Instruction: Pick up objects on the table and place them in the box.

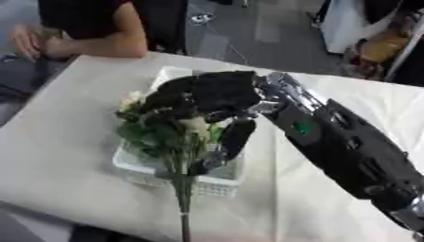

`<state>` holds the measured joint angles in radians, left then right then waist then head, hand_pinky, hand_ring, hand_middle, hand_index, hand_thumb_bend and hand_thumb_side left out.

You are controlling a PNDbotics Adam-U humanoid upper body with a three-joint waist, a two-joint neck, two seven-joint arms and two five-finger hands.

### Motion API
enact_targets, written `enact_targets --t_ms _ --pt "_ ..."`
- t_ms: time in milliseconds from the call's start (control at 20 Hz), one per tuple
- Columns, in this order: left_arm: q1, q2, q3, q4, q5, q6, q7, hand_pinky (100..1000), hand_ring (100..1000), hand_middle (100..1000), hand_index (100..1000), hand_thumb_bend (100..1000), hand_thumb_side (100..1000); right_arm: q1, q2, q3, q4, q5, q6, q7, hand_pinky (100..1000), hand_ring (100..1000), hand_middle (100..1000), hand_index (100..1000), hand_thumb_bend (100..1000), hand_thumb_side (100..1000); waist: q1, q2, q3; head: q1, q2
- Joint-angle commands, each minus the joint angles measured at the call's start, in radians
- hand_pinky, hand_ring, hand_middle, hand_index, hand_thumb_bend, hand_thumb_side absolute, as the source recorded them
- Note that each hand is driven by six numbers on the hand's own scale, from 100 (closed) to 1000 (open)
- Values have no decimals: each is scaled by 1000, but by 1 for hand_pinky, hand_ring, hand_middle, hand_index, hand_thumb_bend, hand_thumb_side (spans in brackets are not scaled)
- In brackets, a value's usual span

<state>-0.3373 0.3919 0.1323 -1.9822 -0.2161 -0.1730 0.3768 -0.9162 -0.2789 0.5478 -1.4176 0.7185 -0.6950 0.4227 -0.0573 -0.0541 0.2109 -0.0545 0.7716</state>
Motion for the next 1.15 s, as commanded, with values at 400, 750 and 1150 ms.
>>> enact_targets --t_ms 400,750,1150 --pt "-10 13 4 -18 -5 5 2 594 745 832 851 114 817 -58 -102 -150 -33 42 -210 72 1000 1000 1000 1000 457 580 9 -10 -9 8 -2" --pt "-5 17 6 -18 -7 7 3 594 745 831 851 114 816 -66 -186 -251 -56 56 -154 -127 1000 1000 1000 995 446 347 9 -11 -17 23 -2" --pt "-3 20 9 -18 -11 10 5 593 745 830 851 112 818 -6 -273 -361 -97 42 -26 -310 1000 1000 1000 960 174 100 11 -8 -24 38 -2"
